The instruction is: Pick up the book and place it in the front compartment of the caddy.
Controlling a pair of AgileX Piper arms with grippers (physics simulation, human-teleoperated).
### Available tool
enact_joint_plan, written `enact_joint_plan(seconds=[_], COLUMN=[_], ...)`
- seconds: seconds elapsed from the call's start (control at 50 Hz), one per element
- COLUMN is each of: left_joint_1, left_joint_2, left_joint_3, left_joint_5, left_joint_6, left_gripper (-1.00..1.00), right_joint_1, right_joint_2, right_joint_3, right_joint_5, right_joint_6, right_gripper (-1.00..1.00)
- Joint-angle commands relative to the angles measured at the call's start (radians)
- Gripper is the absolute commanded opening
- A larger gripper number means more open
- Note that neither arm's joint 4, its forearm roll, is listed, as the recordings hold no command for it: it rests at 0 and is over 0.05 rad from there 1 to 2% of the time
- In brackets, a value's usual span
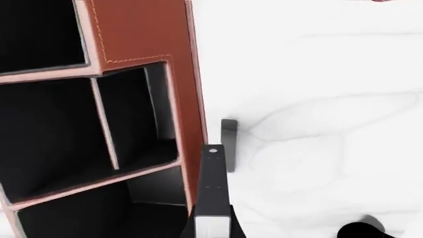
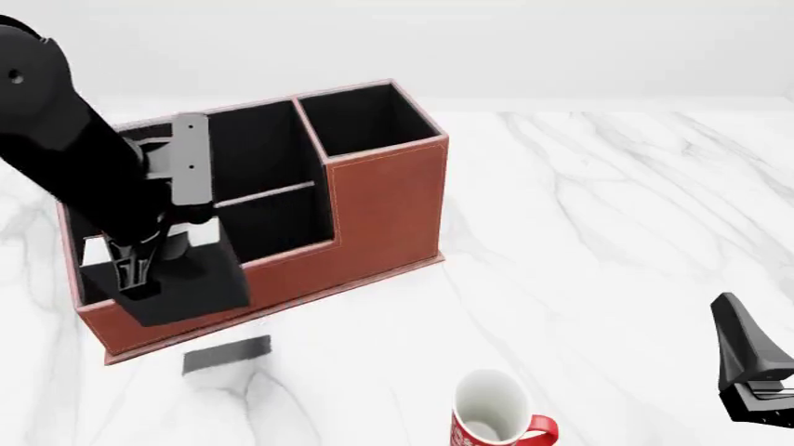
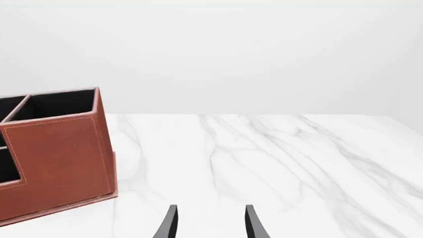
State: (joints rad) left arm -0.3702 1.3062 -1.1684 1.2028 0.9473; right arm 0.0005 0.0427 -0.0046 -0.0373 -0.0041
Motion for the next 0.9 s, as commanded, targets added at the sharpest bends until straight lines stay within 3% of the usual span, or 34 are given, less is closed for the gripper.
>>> enact_joint_plan(seconds=[0.02,0.46,0.9], left_joint_1=[0.115,0.150,0.170], left_joint_2=[-0.051,0.061,0.176], left_joint_3=[-0.047,-0.312,-0.473], left_joint_5=[0.017,0.017,0.017], left_joint_6=[0.152,0.155,0.131], left_gripper=[-1.00,-1.00,-1.00], right_joint_1=[0.000,0.000,0.000], right_joint_2=[-0.010,-0.010,-0.010], right_joint_3=[0.001,0.001,0.001], right_joint_5=[0.010,0.010,0.010], right_joint_6=[0.001,0.001,0.001], right_gripper=[1.00,1.00,1.00])
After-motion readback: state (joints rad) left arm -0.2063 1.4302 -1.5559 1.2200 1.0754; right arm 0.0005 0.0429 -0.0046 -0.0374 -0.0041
